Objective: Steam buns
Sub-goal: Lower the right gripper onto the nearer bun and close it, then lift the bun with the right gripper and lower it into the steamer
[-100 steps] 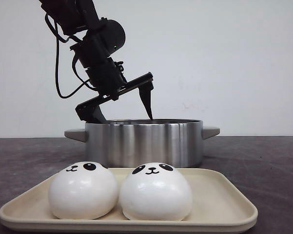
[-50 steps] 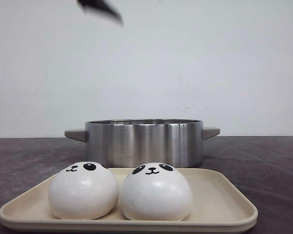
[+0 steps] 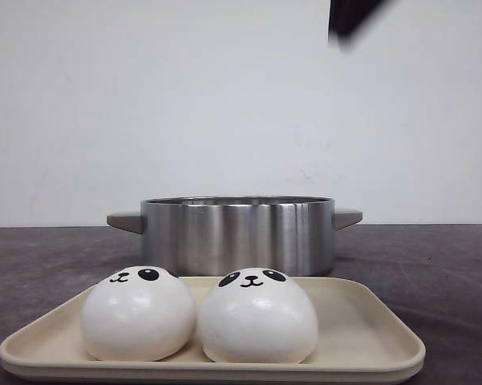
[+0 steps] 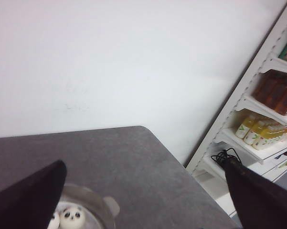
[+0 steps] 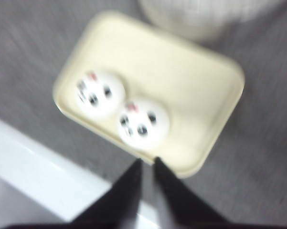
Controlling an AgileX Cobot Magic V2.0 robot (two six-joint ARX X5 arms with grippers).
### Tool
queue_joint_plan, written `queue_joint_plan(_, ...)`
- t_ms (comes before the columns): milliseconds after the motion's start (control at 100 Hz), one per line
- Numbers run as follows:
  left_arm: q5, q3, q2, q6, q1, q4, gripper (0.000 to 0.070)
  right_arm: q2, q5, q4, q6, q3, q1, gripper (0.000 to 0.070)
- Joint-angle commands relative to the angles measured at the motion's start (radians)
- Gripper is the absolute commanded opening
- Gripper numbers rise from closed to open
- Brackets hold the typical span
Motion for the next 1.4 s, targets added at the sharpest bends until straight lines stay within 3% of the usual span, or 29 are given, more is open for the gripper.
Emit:
queue_joint_plan(0, -0.002, 0.018, -0.011, 0.016, -0.006, -0.029, 0.0663, 0.042, -0.005, 0.018, 0.03, 0.012, 0.011, 0.0358)
queue_joint_plan(150, -0.002, 0.018, -0.092, 0.037, -0.006, -0.11, 0.0663, 0.141, -0.048, 0.094, 0.031, 0.012, 0.011, 0.0374)
queue_joint_plan(190, -0.002, 0.018, -0.105, 0.037, -0.006, -0.124, 0.0663, 0.168, -0.068, 0.117, 0.037, 0.012, 0.011, 0.0426)
queue_joint_plan(250, -0.002, 0.018, -0.123, 0.037, -0.006, -0.146, 0.0663, 0.208, -0.094, 0.144, 0.04, 0.012, 0.011, 0.056)
queue_joint_plan(300, -0.002, 0.018, -0.134, 0.039, -0.006, -0.162, 0.0663, 0.236, -0.111, 0.157, 0.04, 0.012, 0.011, 0.0616)
queue_joint_plan(480, -0.002, 0.018, -0.148, 0.062, -0.006, -0.203, 0.0664, 0.34, -0.131, 0.16, 0.055, 0.012, 0.011, 0.061)
queue_joint_plan(620, -0.002, 0.018, -0.148, 0.062, -0.006, -0.212, 0.0664, 0.4, -0.113, 0.168, 0.059, 0.012, 0.01, 0.0496)
queue_joint_plan(910, -0.002, 0.018, -0.147, 0.062, -0.006, -0.209, 0.0664, 0.469, -0.073, 0.219, 0.059, 0.012, -0.001, 0.0488)
queue_joint_plan(1090, -0.002, 0.018, -0.146, 0.062, -0.006, -0.21, 0.0664, 0.501, -0.077, 0.224, 0.058, 0.012, -0.016, 0.0379)
queue_joint_plan(1160, -0.002, 0.018, -0.146, 0.062, -0.006, -0.21, 0.0664, 0.502, -0.076, 0.224, 0.058, 0.012, -0.022, 0.0286)
queue_joint_plan(1230, -0.002, 0.018, -0.145, 0.062, -0.006, -0.21, 0.0664, 0.502, -0.07, 0.225, 0.056, 0.012, -0.023, 0.0003)
queue_joint_plan(1390, -0.002, 0.018, -0.145, 0.062, -0.006, -0.21, 0.0664, 0.475, -0.033, 0.187, 0.035, 0.034, -0.022, 0.0008)
